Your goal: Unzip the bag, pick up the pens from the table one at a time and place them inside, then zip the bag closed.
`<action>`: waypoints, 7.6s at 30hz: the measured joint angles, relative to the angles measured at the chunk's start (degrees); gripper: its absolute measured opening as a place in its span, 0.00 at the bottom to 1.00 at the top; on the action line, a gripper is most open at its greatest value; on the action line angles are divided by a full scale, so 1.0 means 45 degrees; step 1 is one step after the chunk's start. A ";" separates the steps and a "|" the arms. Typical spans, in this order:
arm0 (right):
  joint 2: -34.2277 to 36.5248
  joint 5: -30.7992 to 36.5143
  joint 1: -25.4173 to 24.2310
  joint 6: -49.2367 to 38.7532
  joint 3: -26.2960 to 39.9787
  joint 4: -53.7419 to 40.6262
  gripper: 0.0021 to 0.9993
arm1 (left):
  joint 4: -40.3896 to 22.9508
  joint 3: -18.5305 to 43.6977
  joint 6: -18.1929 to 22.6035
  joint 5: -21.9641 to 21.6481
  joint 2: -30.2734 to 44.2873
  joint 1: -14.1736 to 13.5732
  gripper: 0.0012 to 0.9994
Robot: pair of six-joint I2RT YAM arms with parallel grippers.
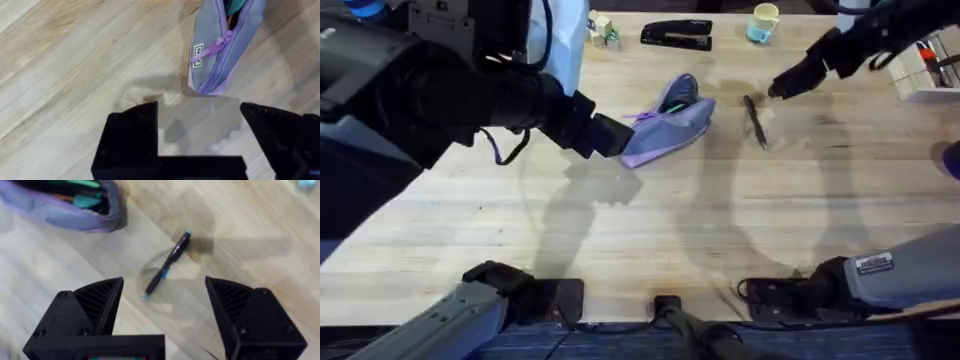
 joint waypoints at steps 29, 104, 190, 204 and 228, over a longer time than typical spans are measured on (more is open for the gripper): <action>-0.0015 -0.0044 -0.0085 0.3627 -0.0909 0.1091 1.00 | -0.0044 0.0005 0.0000 0.0000 -0.0003 0.0000 0.99; 0.3285 0.5454 0.2848 0.7236 -0.0583 0.2979 0.04 | -0.0141 0.0002 0.0003 -0.0002 -0.0002 0.0000 0.99; 0.2573 0.2575 0.9609 -1.3339 0.1223 0.0483 0.37 | -0.0141 0.0000 0.0000 -0.0004 -0.0004 0.0000 0.99; 0.2556 0.2515 0.9533 -1.3135 0.1223 0.0527 1.00 | -0.0141 0.0004 0.0000 -0.0005 -0.0003 0.0000 0.99; -0.0915 0.2171 0.8585 -0.5022 0.1155 0.0449 1.00 | -0.0093 0.0010 0.1756 -0.1193 -0.0092 0.0913 0.99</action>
